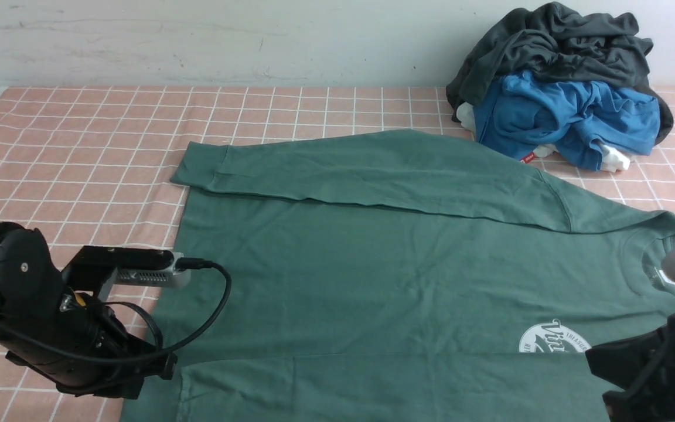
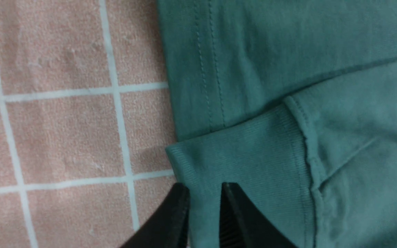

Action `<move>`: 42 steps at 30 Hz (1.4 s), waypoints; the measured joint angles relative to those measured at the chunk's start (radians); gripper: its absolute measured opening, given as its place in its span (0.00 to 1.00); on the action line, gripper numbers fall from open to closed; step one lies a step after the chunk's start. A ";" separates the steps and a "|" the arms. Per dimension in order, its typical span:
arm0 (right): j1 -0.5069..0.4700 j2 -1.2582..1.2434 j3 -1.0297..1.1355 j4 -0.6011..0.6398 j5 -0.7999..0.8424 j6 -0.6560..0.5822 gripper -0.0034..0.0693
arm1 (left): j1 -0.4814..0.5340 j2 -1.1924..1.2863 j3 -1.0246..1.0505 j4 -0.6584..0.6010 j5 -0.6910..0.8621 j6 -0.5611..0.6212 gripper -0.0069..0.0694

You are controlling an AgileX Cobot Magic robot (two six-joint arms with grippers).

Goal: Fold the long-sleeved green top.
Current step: Use the left arm to clamp the cuff closest to it, then use the left arm to drag and place the cuff at the centered position on the left edge of the fabric

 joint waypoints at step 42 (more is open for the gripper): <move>0.000 0.000 -0.001 0.007 -0.019 -0.004 0.03 | 0.024 0.390 -0.664 0.114 -0.063 0.050 0.10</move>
